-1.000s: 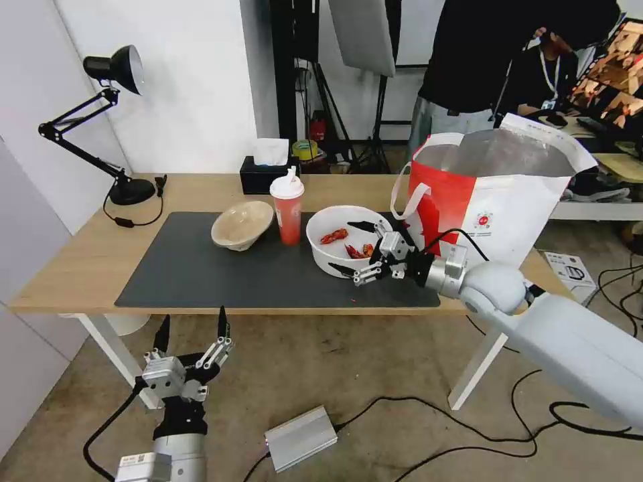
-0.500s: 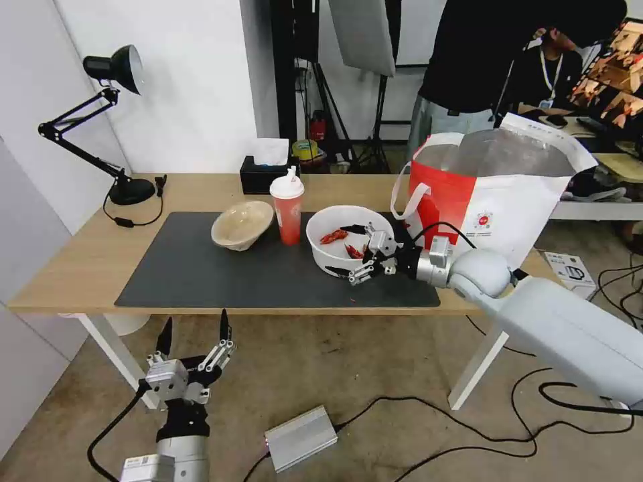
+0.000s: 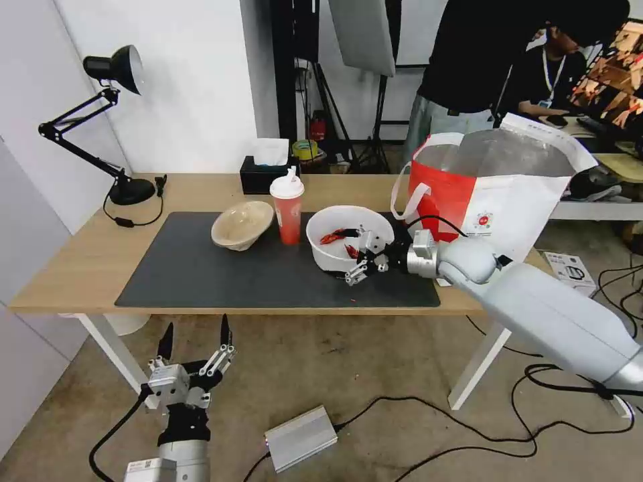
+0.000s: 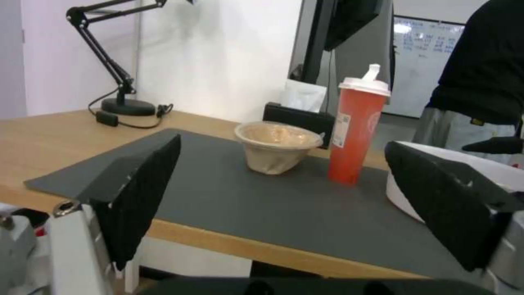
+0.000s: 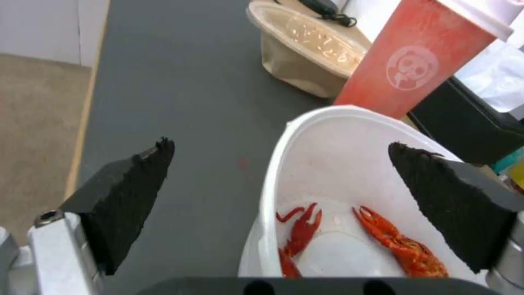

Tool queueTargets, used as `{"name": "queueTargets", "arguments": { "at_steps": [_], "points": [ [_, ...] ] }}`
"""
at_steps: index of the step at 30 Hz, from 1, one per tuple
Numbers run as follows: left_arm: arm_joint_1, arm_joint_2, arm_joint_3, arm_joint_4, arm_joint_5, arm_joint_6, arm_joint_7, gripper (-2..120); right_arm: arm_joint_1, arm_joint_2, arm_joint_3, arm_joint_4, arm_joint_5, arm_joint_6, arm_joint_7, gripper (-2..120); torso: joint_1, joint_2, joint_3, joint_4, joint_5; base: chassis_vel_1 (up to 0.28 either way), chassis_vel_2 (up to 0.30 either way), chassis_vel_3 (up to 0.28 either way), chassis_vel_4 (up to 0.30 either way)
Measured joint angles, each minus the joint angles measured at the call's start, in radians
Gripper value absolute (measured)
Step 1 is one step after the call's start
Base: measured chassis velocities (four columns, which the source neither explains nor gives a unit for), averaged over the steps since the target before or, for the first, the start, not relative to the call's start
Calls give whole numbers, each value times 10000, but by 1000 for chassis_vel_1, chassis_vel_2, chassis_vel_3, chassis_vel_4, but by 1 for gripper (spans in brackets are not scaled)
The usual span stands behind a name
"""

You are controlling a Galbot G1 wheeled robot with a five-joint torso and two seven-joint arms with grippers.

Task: Pick up the trash from the table and place it into the takeout bag.

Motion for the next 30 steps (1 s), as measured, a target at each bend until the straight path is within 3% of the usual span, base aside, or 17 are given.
{"name": "queueTargets", "arguments": {
  "at_steps": [13,30],
  "points": [
    [10,-10,50,182,128,-93,-32,100,226,156,-1,-222,-642,-1071,-111,100,0,0,0,0,0,0,0,0,0],
    [105,-14,32,200,137,-210,-44,100,197,298,100,-453,-1013,-1350,-175,100,-1,0,-1,-1,-1,0,0,0,0]
  ]
}}
